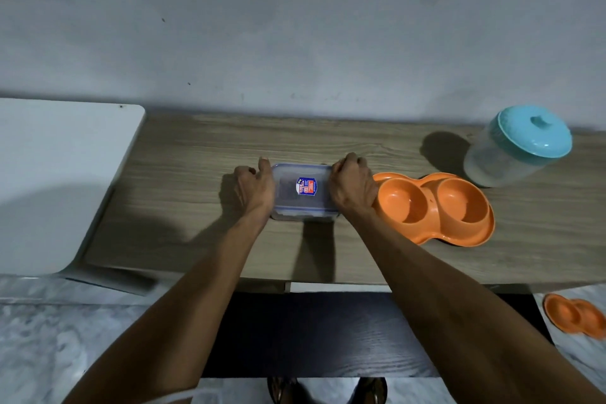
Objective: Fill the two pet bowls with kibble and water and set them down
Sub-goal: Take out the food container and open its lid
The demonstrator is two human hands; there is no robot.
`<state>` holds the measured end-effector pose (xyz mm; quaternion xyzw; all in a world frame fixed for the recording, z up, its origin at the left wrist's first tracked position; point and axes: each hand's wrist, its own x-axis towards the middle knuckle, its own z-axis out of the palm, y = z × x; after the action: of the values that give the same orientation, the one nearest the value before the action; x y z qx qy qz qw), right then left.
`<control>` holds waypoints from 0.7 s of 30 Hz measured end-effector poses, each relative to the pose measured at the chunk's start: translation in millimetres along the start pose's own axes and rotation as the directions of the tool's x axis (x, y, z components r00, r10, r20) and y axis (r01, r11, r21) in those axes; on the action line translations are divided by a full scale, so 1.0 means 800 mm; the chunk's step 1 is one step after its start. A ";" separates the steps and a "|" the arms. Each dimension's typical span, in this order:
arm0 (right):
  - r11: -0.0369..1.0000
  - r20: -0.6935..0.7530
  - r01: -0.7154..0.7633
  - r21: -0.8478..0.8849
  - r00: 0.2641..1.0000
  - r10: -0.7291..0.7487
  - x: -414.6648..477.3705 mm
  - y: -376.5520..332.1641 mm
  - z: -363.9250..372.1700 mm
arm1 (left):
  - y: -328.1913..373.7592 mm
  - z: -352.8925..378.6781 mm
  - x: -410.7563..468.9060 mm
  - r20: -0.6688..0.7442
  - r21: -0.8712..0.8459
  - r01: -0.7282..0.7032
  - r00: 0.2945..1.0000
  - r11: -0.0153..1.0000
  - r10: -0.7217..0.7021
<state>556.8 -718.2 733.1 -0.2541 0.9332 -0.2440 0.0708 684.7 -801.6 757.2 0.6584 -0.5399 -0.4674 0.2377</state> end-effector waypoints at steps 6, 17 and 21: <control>0.964 0.172 0.254 -0.083 0.956 -0.237 0.022 -0.054 -0.002 | -0.032 -0.009 -0.030 0.059 -0.162 0.047 0.998 0.986 -0.038; 0.963 0.391 0.244 -0.117 0.902 -0.182 0.034 -0.079 0.028 | -0.055 0.033 -0.043 0.299 -0.525 0.339 0.932 0.781 -0.203; 0.963 0.409 0.238 -0.126 0.897 -0.168 0.035 -0.080 0.031 | -0.058 0.039 -0.044 0.332 -0.571 0.389 0.915 0.723 -0.230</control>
<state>567.0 -791.0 742.7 -0.3995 0.8855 -0.1119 0.2093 680.7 -748.6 717.8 0.5621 -0.2594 -0.7282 0.2940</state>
